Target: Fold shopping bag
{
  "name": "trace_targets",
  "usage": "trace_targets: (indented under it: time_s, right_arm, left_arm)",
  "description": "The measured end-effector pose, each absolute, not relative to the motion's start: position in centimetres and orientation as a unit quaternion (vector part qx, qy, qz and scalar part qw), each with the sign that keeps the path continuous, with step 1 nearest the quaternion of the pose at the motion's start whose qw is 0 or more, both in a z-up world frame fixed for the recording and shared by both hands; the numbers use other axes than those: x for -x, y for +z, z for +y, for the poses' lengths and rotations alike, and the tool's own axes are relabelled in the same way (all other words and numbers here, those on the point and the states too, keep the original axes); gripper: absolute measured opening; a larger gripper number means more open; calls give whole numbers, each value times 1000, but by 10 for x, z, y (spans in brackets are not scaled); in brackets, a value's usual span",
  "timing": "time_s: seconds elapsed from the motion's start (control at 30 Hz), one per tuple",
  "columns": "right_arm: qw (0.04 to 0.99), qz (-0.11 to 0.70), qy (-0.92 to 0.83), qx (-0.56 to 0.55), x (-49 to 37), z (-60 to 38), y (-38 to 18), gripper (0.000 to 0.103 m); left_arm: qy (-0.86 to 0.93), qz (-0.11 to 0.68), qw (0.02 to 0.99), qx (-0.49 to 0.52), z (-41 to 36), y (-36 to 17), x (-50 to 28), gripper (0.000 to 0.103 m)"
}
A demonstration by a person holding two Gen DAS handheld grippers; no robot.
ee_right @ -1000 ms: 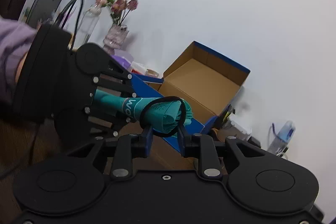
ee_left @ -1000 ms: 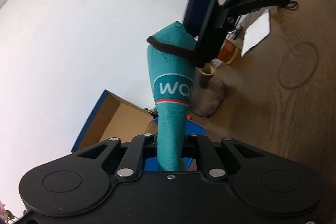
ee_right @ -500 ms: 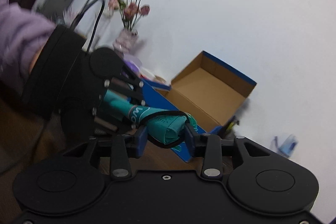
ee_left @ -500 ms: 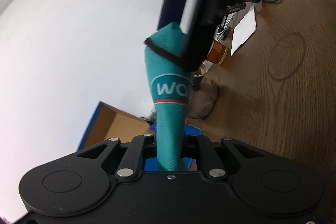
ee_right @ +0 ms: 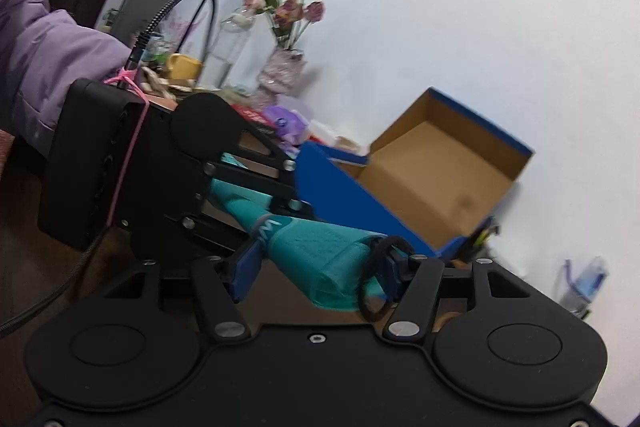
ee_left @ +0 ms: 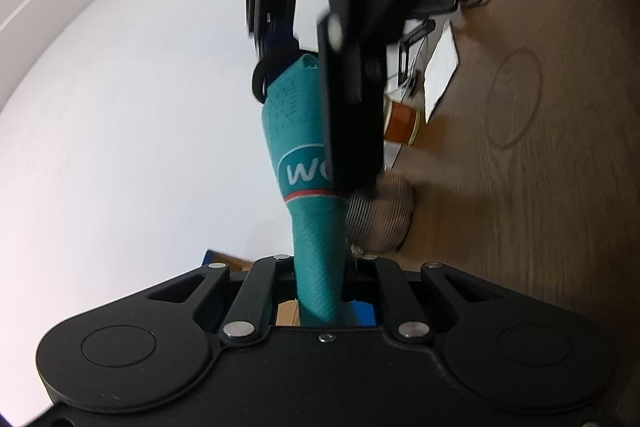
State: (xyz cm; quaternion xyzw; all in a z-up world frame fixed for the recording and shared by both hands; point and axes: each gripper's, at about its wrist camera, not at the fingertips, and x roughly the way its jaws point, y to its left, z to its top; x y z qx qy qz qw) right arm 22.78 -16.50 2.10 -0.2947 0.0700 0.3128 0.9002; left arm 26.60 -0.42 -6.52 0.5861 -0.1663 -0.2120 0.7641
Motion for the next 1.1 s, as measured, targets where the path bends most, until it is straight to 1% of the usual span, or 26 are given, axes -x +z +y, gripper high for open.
trace_targets:
  time_s: [0.1, 0.2, 0.3, 0.47, 0.5, 0.53, 0.57, 0.6, 0.63, 0.7, 0.73, 0.83, 0.87, 0.9, 0.97, 1.0, 1.03, 1.1]
  right_arm:
    - [906, 73, 311, 276, -228, -168, 17, 60]
    - [913, 56, 312, 258, -221, -175, 16, 57]
    - [926, 19, 309, 215, -212, -191, 20, 56]
    - [947, -33, 302, 106, -208, -219, 29, 57]
    - [949, -39, 298, 94, -208, -222, 31, 59]
    - [953, -34, 289, 87, -209, -222, 34, 66]
    - [956, -29, 281, 80, -211, -222, 37, 81]
    - [959, -24, 274, 74, -212, -222, 39, 87]
    - [959, -10, 275, 73, -213, -223, 41, 91]
    - [953, 46, 290, 70, -220, -228, 47, 92]
    - [951, 59, 295, 68, -222, -231, 48, 92]
    - [937, 128, 314, 78, -230, -236, 46, 87]
    - [933, 145, 318, 83, -230, -236, 42, 87]
    - [927, 177, 319, 91, -234, -235, 36, 87]
    - [912, 237, 319, 105, -240, -232, 24, 81]
    - [907, 253, 319, 110, -240, -230, 18, 81]
    - [892, 294, 322, 118, -245, -227, 13, 82]
    - [864, 352, 330, 147, -252, -220, 6, 95]
  left_arm:
    - [-221, -158, 773, -573, -4, -64, -267, 10]
    - [-226, -159, 776, -567, -2, -63, -266, 11]
    - [-221, -162, 781, -561, 1, -61, -268, 11]
    - [-215, -166, 780, -564, 1, -61, -273, 11]
    - [-215, -164, 782, -562, 2, -59, -272, 11]
    - [-215, -163, 784, -559, 2, -58, -271, 11]
    - [-214, -161, 785, -558, 2, -58, -272, 11]
    - [-213, -159, 786, -558, 2, -58, -272, 11]
    - [-212, -157, 787, -557, 3, -58, -273, 11]
    - [-207, -153, 788, -559, 2, -61, -275, 11]
    - [-204, -151, 788, -560, 1, -63, -276, 11]
    - [-197, -140, 794, -558, 4, -67, -279, 12]
    - [-196, -138, 794, -558, 6, -67, -279, 12]
    - [-195, -136, 795, -558, 8, -66, -280, 12]
    - [-195, -129, 797, -557, 10, -66, -283, 12]
    - [-195, -125, 798, -556, 11, -66, -284, 12]
    - [-195, -122, 799, -555, 11, -66, -285, 12]
    - [-196, -120, 798, -557, 10, -67, -286, 12]
